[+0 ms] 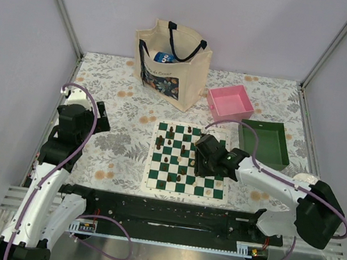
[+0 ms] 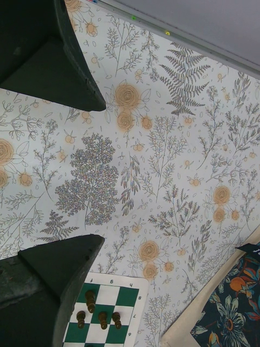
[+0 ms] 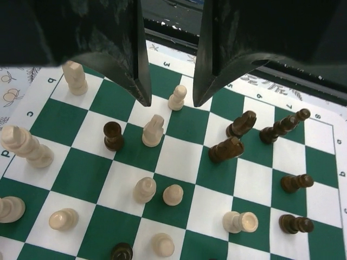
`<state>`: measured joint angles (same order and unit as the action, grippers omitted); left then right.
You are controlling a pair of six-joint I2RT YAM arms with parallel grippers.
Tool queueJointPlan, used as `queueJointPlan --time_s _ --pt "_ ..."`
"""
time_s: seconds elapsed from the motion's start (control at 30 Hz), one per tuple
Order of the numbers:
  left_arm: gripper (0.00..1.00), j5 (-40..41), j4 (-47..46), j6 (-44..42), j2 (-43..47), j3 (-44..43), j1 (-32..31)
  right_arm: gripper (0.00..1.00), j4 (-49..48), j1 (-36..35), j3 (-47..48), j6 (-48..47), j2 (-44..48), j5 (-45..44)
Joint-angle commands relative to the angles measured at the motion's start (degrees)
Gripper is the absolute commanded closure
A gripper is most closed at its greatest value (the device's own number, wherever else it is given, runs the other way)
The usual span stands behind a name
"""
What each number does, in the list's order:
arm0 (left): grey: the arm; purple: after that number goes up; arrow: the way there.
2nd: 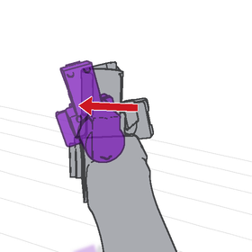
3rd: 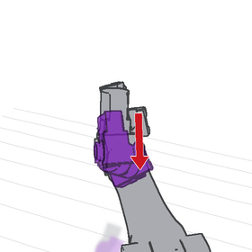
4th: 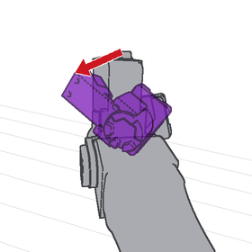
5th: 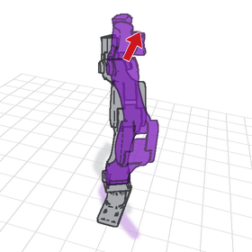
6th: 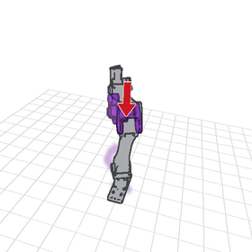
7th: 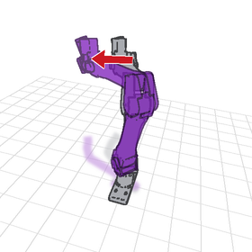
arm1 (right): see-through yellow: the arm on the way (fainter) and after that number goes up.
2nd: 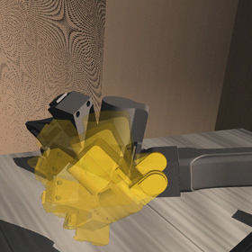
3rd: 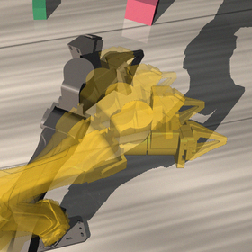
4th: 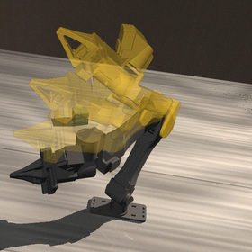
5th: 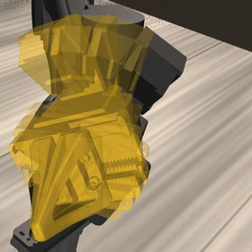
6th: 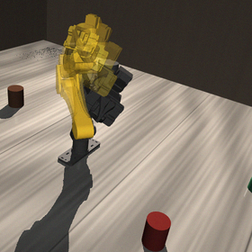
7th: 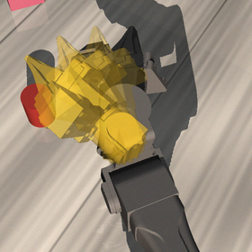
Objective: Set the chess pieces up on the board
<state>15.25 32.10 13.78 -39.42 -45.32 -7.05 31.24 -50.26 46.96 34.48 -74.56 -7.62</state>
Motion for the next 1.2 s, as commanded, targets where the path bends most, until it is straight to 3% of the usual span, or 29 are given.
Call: queueJointPlan --time_s 0.0,0.9,1.17 --pt "0.01 -0.22 -1.07 0.11 0.75 -1.0 0.37 0.55 -0.22 -0.63 3.31 0.94 -3.12 -3.89" --pt "0.01 0.31 -1.07 0.11 1.36 -1.0 0.28 0.62 0.92 -0.63 6.12 -0.02 -11.65 -6.09" --pt "0.01 0.31 -1.07 0.11 1.45 -0.82 0.28 0.78 1.62 -0.71 6.92 -1.25 -10.17 -5.74"
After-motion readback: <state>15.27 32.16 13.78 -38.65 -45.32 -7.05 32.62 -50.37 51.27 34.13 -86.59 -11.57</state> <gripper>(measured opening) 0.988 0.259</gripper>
